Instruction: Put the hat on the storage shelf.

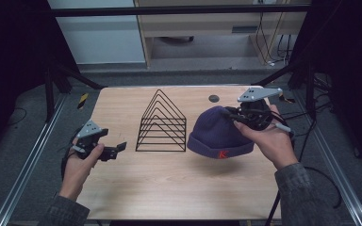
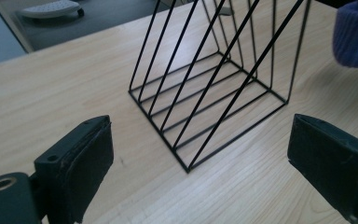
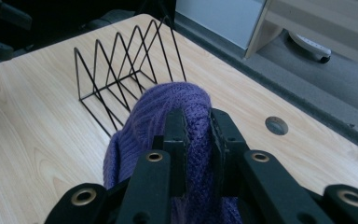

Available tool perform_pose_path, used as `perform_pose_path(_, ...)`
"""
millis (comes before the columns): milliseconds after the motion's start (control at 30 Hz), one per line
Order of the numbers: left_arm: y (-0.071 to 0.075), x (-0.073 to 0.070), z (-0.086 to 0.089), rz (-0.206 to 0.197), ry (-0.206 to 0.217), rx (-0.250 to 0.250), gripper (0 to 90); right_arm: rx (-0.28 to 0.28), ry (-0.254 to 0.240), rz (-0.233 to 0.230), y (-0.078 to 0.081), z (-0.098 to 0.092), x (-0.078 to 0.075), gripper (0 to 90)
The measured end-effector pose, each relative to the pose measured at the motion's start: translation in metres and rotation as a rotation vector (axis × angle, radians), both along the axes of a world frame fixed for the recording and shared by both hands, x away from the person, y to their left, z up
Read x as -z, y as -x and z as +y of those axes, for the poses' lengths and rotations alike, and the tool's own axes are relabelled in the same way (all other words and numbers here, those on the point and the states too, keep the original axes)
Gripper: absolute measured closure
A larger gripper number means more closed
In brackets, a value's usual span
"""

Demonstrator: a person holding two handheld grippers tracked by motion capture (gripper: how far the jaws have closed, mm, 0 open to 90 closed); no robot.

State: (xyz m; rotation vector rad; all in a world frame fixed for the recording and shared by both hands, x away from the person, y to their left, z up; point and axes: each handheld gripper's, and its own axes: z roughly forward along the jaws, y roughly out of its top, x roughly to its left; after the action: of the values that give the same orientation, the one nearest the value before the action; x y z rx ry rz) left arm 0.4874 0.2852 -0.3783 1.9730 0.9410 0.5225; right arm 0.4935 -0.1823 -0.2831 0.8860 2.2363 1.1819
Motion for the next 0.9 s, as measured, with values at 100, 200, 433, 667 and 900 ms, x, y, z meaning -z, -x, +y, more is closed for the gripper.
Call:
perform_pose_path(100, -0.006, -0.018, -0.009, 0.003, -0.02, 0.029, 5.5, -0.002, -0.007, -0.007, -0.004, 0.001, -0.007, 78.7)
perform_pose_path(200, -0.013, -0.031, -0.016, 0.001, -0.016, 0.051, 5.6, 0.001, -0.013, -0.016, -0.009, 0.003, -0.015, 78.7)
perform_pose_path(433, -0.018, -0.047, -0.024, -0.014, 0.04, 0.059, 6.5, 0.017, -0.026, -0.031, -0.022, 0.012, -0.032, 78.6)
perform_pose_path(667, -0.021, -0.068, -0.027, -0.012, 0.093, 0.056, 8.2, 0.032, -0.041, -0.056, -0.027, 0.023, -0.052, 78.6)
perform_pose_path(900, -0.022, -0.081, -0.033, -0.022, 0.067, 0.056, 10.4, 0.033, -0.027, -0.082, -0.03, 0.037, -0.067, 78.6)
